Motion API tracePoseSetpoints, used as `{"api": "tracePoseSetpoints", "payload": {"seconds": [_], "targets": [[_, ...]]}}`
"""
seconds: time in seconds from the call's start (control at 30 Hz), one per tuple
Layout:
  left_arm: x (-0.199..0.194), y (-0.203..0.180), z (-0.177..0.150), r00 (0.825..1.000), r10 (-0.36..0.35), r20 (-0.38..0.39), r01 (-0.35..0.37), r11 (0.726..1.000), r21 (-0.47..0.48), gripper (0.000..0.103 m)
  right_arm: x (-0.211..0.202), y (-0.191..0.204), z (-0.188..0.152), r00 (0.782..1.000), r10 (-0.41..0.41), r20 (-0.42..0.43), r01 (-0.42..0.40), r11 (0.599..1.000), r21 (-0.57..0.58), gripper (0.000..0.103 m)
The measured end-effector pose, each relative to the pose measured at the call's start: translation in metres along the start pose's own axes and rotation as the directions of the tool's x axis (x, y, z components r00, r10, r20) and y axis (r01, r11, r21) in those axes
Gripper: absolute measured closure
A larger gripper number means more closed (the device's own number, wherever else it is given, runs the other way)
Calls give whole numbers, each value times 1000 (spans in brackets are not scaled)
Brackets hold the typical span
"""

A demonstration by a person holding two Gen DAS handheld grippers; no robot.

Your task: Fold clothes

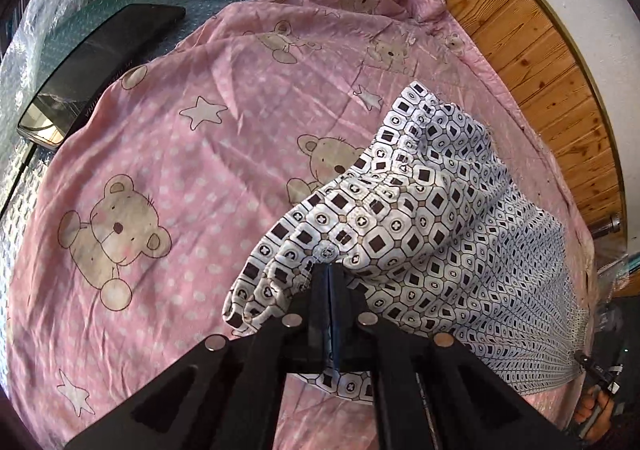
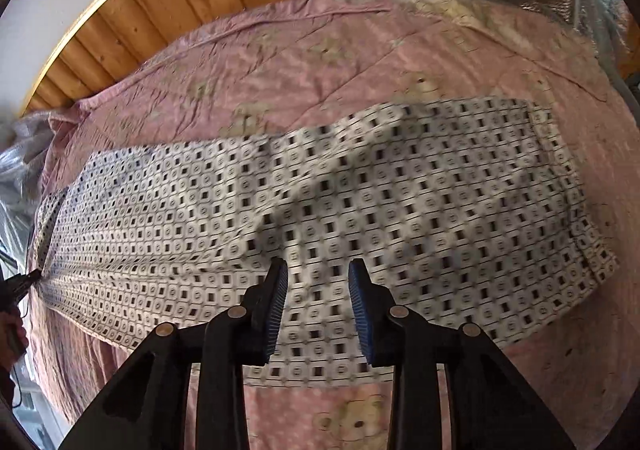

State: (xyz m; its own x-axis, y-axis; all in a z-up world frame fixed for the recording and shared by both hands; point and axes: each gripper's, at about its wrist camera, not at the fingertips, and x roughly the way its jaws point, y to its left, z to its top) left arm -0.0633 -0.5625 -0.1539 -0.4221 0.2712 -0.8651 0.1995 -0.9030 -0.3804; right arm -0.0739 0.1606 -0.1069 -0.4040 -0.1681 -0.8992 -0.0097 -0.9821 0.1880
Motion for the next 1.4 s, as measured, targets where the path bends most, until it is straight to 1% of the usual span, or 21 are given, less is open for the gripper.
{"api": "tracePoseSetpoints", "payload": {"seconds": [0.1,0.13,0.17,0.2,0.23,0.27,0.3,0.37,0.43,0.47,0.53,0.67,0.73,0.83,0.93,1.03,1.07,1.1,1.17,1.33,1.4], "targets": [[1,-2,-3,1000,-5,6,5,999,-32,99,15,-66,-10,988,-136,-73,140,988,58,70],[6,2,-3,1000,3,5,-3,998,-55,99,11,-87,-16,997,-83,-10,83,993,80,74],[7,2,-2,1000,12,3,-12,998,-64,99,13,-106,-19,994,-108,-16,109,989,99,95],[5,-4,0,1000,25,0,-25,998,-52,99,16,-117,-20,992,-123,-37,126,985,120,97],[2,-9,3,999,37,-4,-37,999,-40,99,18,-129,-21,989,-137,-57,144,979,142,95],[0,-15,5,999,49,-7,-49,998,-28,99,20,-139,-21,985,-156,-77,166,974,154,81],[-3,-21,7,998,61,-11,-61,998,-16,99,23,-134,-16,977,-192,-89,202,972,121,74],[-8,-33,12,996,86,-17,-85,996,8,96,25,-112,0,983,-181,-43,183,982,44,65],[-14,-54,19,999,38,2,-38,999,38,92,38,-85,22,992,-129,-10,129,992,-15,60],[-14,-66,23,1000,6,9,-6,999,53,82,53,-70,33,995,-96,-4,95,995,-36,59],[4,-82,37,1000,-11,-5,12,996,84,75,87,-50,55,997,-74,-4,73,996,-58,59],[62,-98,68,998,45,-49,-38,992,120,75,162,-26,95,995,-95,-15,94,993,-72,56],[79,-93,85,999,32,-28,-29,993,117,76,183,-19,107,992,-121,-31,118,989,-84,54],[88,-83,103,1000,7,-29,-4,995,104,79,180,-22,104,988,-145,-57,138,984,-110,54],[90,-80,107,999,16,-36,-12,992,128,79,154,-42,84,982,-186,-25,182,977,-116,54],[88,-81,103,998,53,-28,-48,984,174,78,144,-93,48,965,-254,-68,250,966,-62,52],[87,-81,102,998,66,-25,-60,980,189,79,137,-114,28,968,-234,-93,233,972,-19,45],[86,-82,101,997,78,-22,-72,976,204,81,119,-131,16,983,-177,-41,179,983,34,45],[84,-82,98,995,102,-15,-96,968,234,83,115,-146,19,981,-183,-67,186,982,42,47],[74,-107,89,974,227,25,-222,919,326,80,117,-120,50,984,-160,-80,161,987,8,47],[64,-120,81,967,248,53,-251,906,341,80,110,-98,55,989,-128,-78,127,992,-13,47]]}}
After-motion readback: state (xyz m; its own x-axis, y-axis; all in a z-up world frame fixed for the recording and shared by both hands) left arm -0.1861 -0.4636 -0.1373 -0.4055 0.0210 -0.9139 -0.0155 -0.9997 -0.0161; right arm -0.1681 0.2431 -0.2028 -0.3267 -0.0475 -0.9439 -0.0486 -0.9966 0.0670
